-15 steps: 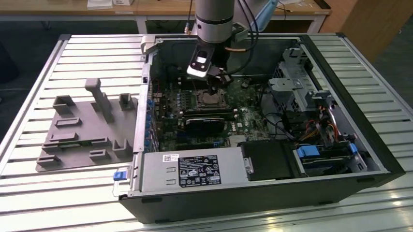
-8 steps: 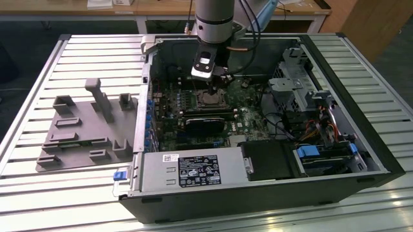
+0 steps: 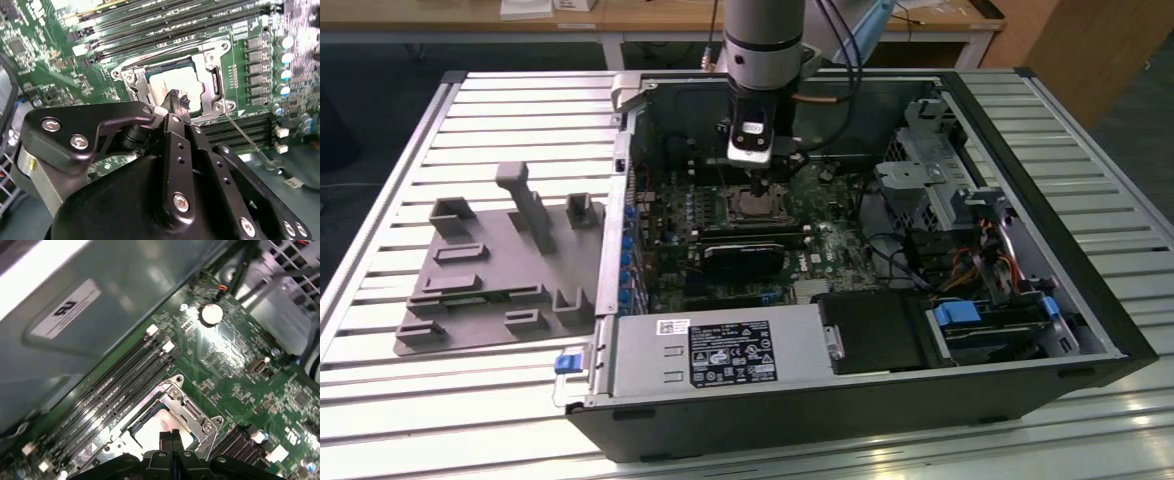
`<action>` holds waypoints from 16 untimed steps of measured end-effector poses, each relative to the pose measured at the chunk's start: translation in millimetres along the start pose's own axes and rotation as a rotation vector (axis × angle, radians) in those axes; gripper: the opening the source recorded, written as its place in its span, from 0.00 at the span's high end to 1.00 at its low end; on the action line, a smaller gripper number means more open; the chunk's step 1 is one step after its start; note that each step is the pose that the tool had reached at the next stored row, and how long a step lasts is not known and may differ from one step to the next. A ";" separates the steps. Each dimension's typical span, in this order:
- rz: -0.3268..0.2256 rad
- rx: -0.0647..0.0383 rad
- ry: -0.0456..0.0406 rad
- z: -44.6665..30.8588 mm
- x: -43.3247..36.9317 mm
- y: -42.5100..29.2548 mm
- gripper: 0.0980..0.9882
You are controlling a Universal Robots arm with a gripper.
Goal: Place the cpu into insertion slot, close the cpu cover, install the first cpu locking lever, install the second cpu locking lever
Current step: 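Close the cpu cover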
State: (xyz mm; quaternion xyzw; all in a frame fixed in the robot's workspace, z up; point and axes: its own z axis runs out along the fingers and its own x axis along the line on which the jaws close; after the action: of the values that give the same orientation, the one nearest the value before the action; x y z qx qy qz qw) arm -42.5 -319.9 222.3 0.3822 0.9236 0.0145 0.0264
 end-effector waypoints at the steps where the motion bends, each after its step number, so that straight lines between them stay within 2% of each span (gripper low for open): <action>1: -0.019 0.000 0.0000 0.1 0.0 0.0 1.00; 8: -0.140 0.003 -0.0014 0.4 0.0 0.0 1.00; 16: -0.285 0.000 0.0021 0.9 0.1 0.0 1.00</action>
State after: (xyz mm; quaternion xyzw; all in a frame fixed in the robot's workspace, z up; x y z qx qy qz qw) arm -42.5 -319.8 221.4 0.2472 0.9685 0.0112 0.0272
